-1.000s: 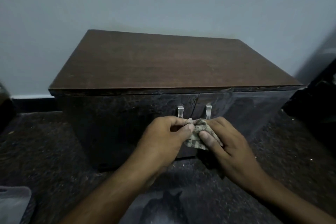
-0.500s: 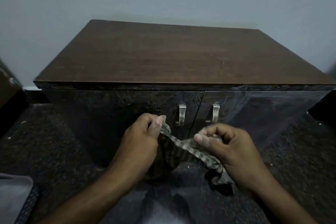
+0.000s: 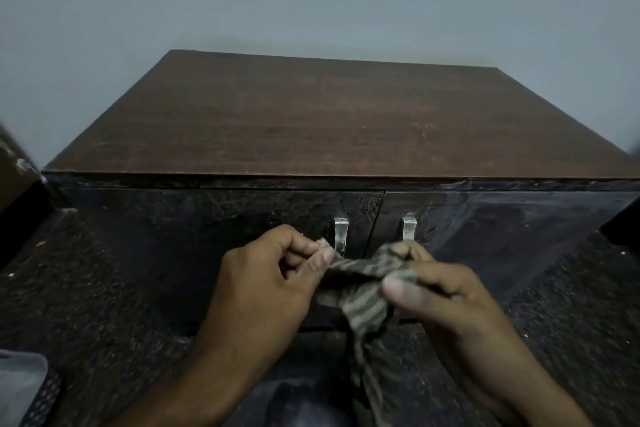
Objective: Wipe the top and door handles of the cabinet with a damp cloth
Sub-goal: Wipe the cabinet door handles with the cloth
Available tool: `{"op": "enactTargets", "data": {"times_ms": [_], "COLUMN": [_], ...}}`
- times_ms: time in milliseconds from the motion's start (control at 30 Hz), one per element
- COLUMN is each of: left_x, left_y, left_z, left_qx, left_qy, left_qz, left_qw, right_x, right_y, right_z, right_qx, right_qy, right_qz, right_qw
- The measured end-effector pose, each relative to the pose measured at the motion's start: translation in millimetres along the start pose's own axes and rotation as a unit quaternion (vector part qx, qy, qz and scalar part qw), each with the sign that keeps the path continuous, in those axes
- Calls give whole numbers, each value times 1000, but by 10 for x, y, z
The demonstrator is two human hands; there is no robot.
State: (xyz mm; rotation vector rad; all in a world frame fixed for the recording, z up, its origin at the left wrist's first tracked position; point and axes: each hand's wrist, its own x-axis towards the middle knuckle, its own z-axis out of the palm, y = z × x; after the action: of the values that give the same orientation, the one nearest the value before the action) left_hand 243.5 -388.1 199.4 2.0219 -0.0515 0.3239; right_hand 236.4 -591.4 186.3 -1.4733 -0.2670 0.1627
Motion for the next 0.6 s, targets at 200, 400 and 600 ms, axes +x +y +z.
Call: {"op": "enactTargets", "data": {"times_ms": [200, 400, 600], "left_x": [-25, 56, 88], "left_y": [61, 83, 55], "left_z": [8, 23, 140], "left_qx": [92, 39, 100], "left_qy": [-65, -5, 30], "left_qz": [54, 65, 117], "left_qw": [992, 997, 988], "right_x": [138, 235, 478], "right_y": [-30, 190, 420], "right_z": [277, 420, 526], "right_qx": [-95, -341, -469], "right_qy": [165, 273, 341], "right_qz": [-88, -237, -344], "right_qw": [978, 868, 739]}}
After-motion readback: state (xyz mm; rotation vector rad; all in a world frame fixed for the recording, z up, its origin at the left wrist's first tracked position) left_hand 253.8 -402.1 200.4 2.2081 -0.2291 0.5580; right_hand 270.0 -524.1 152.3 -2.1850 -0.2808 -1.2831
